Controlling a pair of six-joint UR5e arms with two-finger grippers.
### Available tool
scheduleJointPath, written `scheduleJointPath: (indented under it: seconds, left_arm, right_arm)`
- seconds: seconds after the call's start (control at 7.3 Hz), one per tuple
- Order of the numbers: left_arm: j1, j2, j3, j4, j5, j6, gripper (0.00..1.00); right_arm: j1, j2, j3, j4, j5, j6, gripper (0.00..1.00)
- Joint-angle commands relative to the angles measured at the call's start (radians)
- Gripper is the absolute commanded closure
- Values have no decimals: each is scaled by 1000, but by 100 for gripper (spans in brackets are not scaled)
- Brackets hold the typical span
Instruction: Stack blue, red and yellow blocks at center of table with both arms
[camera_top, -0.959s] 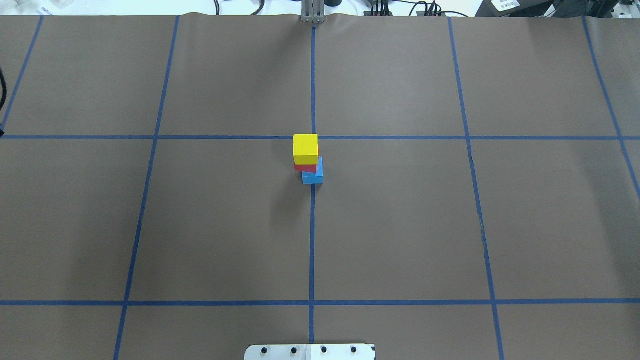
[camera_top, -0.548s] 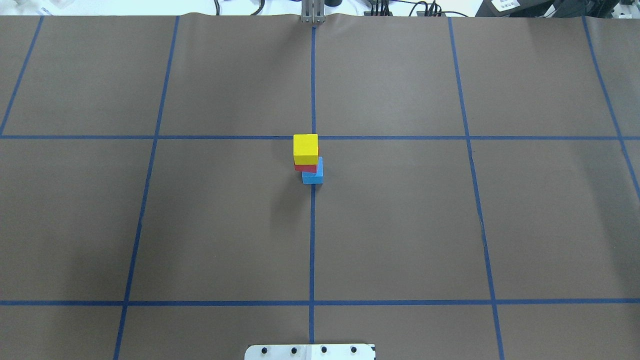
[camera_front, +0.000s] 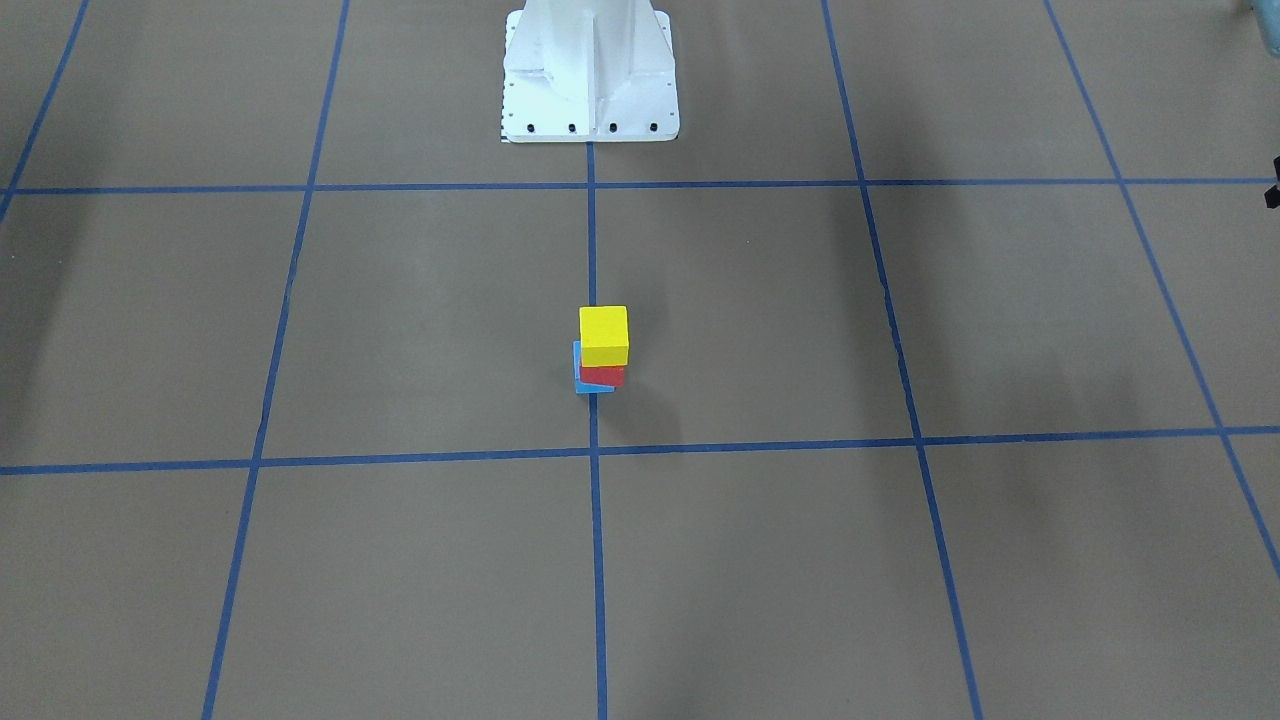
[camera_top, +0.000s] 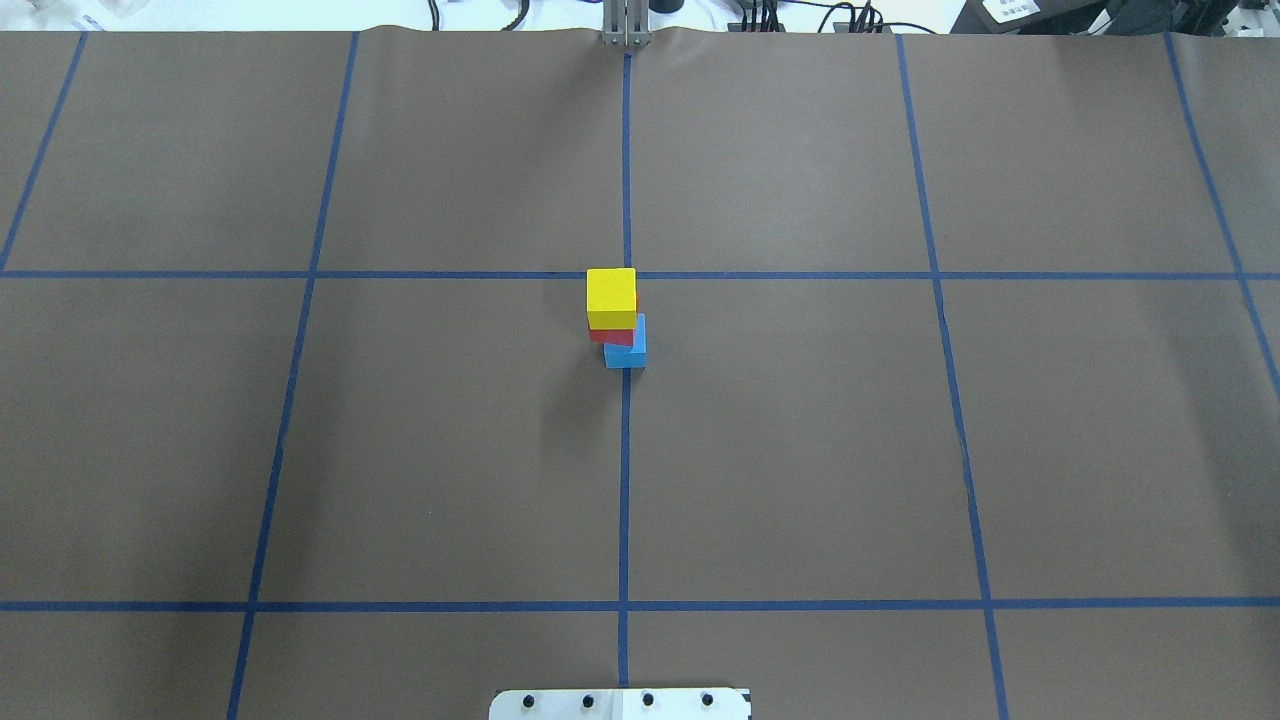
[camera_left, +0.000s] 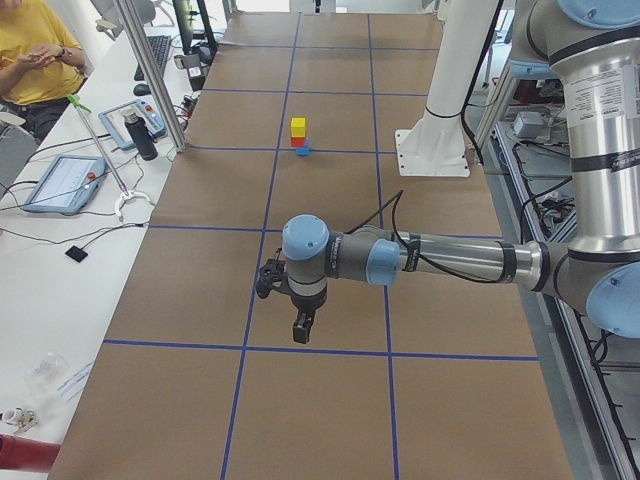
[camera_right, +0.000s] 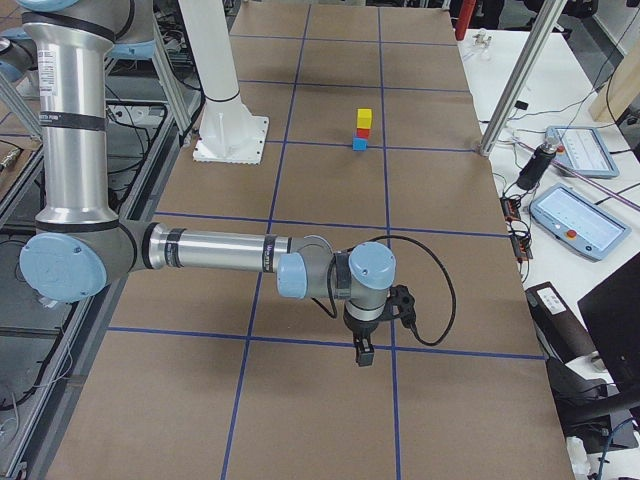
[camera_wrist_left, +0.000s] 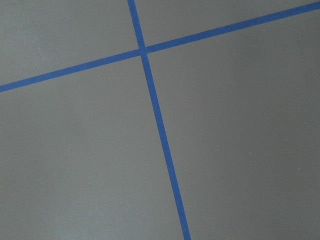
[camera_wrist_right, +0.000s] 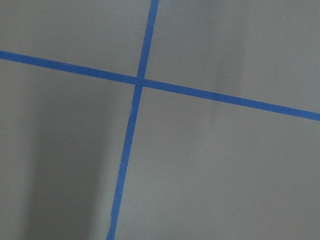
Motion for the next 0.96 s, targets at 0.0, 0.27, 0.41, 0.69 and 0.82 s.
scheduleJointPath:
  seconds: [0.0, 0.27, 0.41, 0.69, 0.82]
  left_arm:
    - [-24, -1, 11, 48, -9, 40, 1]
    - [-34, 2, 11, 80, -10, 33, 1]
    - [-34, -1, 5, 77, -10, 34, 1]
    - [-34, -12, -1, 73, 19, 37, 0]
    - [-33, -13, -1, 73, 20, 37, 0]
  right_arm:
    - [-1, 3, 0, 0, 0, 0, 0]
    - [-1, 3, 0, 0, 0, 0, 0]
    - [0, 1, 0, 0, 0, 0, 0]
    - [-1, -3, 0, 0, 0, -2, 0]
    - [0, -3, -2, 0, 0, -2, 0]
